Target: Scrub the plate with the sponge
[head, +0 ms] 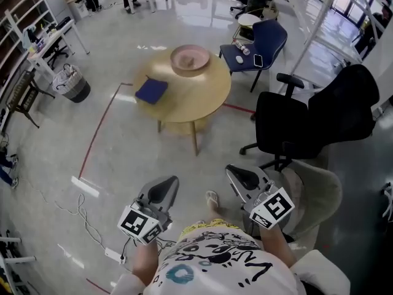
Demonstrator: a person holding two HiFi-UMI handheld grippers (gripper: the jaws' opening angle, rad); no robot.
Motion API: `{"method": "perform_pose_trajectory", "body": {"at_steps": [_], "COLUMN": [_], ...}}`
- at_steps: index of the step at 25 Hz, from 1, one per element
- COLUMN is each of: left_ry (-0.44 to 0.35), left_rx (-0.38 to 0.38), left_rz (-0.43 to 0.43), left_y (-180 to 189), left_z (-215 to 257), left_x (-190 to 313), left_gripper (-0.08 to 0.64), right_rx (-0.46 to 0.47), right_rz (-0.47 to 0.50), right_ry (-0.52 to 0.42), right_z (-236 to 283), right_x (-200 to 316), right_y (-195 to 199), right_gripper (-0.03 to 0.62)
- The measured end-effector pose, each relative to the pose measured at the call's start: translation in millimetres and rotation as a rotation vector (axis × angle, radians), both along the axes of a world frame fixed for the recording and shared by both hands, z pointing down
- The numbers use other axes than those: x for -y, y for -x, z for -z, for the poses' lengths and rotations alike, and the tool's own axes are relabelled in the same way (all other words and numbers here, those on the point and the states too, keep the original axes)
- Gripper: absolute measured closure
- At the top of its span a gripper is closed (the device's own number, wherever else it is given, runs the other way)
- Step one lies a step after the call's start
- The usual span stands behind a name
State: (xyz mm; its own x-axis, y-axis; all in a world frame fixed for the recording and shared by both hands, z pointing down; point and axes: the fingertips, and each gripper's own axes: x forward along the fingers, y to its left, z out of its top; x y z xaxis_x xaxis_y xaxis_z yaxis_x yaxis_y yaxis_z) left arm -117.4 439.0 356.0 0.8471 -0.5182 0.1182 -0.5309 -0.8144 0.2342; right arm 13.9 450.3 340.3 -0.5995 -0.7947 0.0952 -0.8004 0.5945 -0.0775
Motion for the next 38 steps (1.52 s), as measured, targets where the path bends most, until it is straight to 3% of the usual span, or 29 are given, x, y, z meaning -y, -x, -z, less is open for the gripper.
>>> {"method": "perform_pose_trajectory", "body": {"at_steps": [9,21,38], "left_ry": [-0.009,-0.027,-0.011], "left_rx": [-0.006,-0.001,0.009], "left_rz": [0.041,0.122,0.135], "left_y": [-35,-72,-82], "left_z": [9,7,5], "left_x": [80,144,204], "left_gripper": [0.545,0.545,0.545], "right_rx": [0.003,-0.006,0.009], "right_rz": [0.038,0.104,0.120], "right_ry": [0.013,-0.003,0.013], "right_z": [-1,-7,-8], "right_x": [81,154,216], "right_y": [-34,-77,-84], "right_gripper": [0.563,0.563,0.563]}}
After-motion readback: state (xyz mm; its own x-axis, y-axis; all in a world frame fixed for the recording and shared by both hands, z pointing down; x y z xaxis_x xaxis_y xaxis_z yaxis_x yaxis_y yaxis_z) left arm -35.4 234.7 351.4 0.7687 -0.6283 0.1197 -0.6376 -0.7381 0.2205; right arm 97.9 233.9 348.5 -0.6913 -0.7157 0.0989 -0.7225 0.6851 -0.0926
